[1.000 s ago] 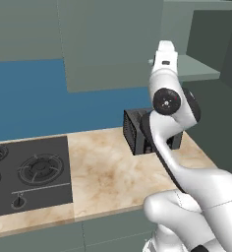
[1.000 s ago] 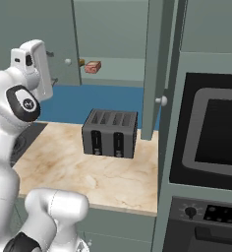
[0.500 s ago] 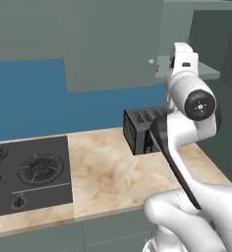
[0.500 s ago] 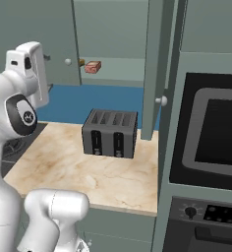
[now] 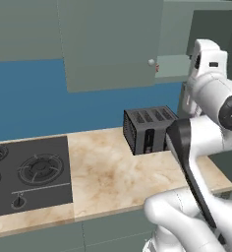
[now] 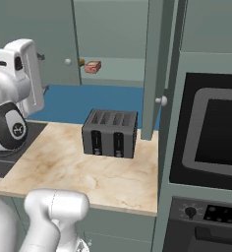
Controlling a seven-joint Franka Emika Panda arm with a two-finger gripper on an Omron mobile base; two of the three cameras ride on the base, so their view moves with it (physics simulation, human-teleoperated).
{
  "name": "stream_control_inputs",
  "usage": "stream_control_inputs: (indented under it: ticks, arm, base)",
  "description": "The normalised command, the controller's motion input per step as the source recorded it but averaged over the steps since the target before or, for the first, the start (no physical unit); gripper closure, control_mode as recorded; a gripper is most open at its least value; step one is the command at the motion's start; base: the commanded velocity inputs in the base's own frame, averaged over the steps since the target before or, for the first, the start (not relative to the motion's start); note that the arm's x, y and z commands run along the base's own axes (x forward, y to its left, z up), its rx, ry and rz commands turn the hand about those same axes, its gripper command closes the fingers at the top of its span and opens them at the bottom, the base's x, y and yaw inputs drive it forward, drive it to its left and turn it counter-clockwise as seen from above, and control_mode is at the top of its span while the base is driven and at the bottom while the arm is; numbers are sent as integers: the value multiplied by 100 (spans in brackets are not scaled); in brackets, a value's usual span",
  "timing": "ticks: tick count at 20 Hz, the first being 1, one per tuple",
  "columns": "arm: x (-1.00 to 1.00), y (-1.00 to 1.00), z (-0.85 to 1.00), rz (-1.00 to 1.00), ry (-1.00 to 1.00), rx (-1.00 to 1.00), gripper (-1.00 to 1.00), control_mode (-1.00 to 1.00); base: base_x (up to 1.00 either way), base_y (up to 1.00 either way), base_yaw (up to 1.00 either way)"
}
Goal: Pick up the bar soap and sponge from the sink, and place them back in the cabinet, and close the cabinet doors.
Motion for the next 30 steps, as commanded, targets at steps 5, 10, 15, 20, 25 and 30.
stream_control_inputs:
  ticks: [5,10,15,20,25,30]
  arm:
    - [-64,-24,17,0,0,0,-100,-100]
    - [-55,-23,9,0,0,0,-100,-100]
    - [-59,-30,1,0,0,0,-100,-100]
    - [-55,-28,0,0,0,0,-100,-100]
    - [-48,-25,0,0,0,0,-100,-100]
    - [-44,-26,0,0,0,0,-100,-100]
  base:
    - [0,0,0]
    - [0,0,0]
    - [0,0,0]
    - [0,0,0]
    - [0,0,0]
    - [0,0,0]
